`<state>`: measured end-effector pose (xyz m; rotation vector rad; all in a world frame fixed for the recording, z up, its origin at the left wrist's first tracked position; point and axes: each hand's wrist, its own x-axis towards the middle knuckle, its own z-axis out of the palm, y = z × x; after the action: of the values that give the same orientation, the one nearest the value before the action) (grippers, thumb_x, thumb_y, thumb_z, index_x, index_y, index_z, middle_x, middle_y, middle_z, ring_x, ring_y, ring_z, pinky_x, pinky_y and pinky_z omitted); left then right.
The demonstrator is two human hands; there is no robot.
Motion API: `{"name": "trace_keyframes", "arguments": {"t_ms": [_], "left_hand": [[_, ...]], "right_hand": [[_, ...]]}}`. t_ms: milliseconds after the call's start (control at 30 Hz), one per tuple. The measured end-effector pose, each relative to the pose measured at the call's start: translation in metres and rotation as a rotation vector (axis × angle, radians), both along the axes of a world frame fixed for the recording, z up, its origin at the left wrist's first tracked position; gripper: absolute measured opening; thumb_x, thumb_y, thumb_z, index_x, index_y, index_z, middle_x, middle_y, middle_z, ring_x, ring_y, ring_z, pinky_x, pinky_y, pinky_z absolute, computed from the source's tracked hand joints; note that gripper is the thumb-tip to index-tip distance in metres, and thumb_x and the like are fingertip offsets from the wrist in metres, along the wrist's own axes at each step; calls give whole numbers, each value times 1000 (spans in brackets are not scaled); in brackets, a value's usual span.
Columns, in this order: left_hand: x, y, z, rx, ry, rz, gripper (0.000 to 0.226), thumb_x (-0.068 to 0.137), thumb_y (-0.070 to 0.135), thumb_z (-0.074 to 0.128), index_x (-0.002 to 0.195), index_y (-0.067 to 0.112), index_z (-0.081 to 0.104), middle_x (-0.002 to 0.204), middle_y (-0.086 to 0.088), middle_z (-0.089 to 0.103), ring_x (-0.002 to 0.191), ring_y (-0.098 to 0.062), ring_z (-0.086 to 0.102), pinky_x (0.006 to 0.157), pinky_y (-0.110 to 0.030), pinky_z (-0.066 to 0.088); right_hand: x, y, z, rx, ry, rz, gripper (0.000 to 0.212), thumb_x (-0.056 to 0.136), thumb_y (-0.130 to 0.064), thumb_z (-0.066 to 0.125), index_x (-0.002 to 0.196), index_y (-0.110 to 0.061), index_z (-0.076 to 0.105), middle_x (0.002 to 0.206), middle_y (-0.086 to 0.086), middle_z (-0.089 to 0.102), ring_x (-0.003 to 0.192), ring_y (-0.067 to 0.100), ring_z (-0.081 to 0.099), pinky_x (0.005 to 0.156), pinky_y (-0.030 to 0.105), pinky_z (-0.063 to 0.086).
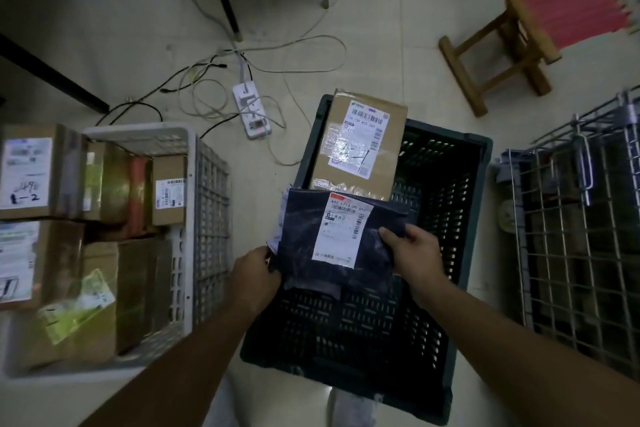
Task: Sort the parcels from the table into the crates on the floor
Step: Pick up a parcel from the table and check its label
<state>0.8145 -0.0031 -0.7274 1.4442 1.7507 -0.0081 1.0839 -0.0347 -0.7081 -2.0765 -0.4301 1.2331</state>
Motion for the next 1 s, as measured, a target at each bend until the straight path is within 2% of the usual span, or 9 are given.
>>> {"name": "trace_keyframes", "arguments": {"t_ms": [100, 233, 300, 433, 600, 667, 767, 867, 1000], "left_hand": [[2, 0, -4, -8, 47, -29, 15, 89, 3, 58, 90, 11, 71, 74, 2, 64, 67, -18, 63, 52, -22, 40], [-1, 0, -7, -50, 29, -53, 18, 89, 2, 56, 93, 8, 72, 84, -10, 70, 77, -28, 68, 66, -30, 50], [-5, -1, -1, -48, 11, -90, 14, 88, 10, 56, 87, 14, 70, 81, -8, 71, 72, -27, 67, 64, -32, 53], [-15, -6, 31, -79, 29, -133, 20, 90, 13, 58, 70, 15, 57, 77, -8, 68, 72, -27, 66, 61, -30, 51], [-19, -10, 116, -79, 63, -220, 19, 94, 16, 54, 77, 10, 56, 79, 2, 60, 78, -17, 61, 69, -26, 50], [-18, -13, 156, -70, 105, -254, 21, 98, 21, 51, 99, 5, 65, 98, -8, 68, 90, -20, 64, 79, -29, 52], [-13, -17, 227, -97, 161, -301, 38, 102, 28, 46, 131, 6, 55, 128, -11, 61, 113, -23, 61, 93, -30, 48], [-11, -21, 304, -43, 141, -335, 41, 101, 30, 46, 136, 9, 51, 133, -10, 59, 116, -23, 59, 97, -32, 50], [-21, -31, 401, 42, 102, -330, 37, 99, 34, 47, 129, 14, 51, 129, -9, 59, 114, -25, 59, 92, -34, 50]], "right_hand": [[-5, 4, -2, -13, -14, 3, 10, 90, -20, 77, 87, -10, 75, 84, 16, 76, 88, 39, 73, 79, 55, 59], [-3, 2, 4, -38, -4, -7, 13, 89, -26, 77, 91, -13, 73, 86, 9, 76, 88, 30, 73, 83, 49, 61], [0, 0, 16, -70, -38, -8, 18, 89, -29, 78, 94, -15, 69, 87, 3, 71, 88, 26, 71, 83, 43, 59], [9, -6, 50, -137, -125, 48, 41, 88, -33, 77, 122, -14, 62, 106, -2, 71, 102, 22, 67, 95, 38, 53], [7, -9, 120, -203, -222, 269, 52, 92, -36, 72, 136, -13, 57, 126, 7, 68, 109, 27, 65, 96, 40, 52], [2, -10, 162, -204, -276, 423, 45, 96, -33, 67, 135, -13, 59, 124, 9, 69, 108, 27, 64, 89, 32, 49], [-7, -15, 224, -176, -358, 640, 42, 98, -35, 63, 134, -15, 60, 123, 5, 71, 108, 22, 67, 83, 24, 46], [-19, -18, 298, -152, -450, 846, 37, 98, -39, 59, 129, -19, 61, 118, 2, 71, 101, 17, 67, 80, 27, 51], [-42, -18, 397, -123, -615, 1170, 40, 98, -36, 53, 135, -22, 55, 127, 4, 66, 109, 23, 65, 86, 35, 55]]}}
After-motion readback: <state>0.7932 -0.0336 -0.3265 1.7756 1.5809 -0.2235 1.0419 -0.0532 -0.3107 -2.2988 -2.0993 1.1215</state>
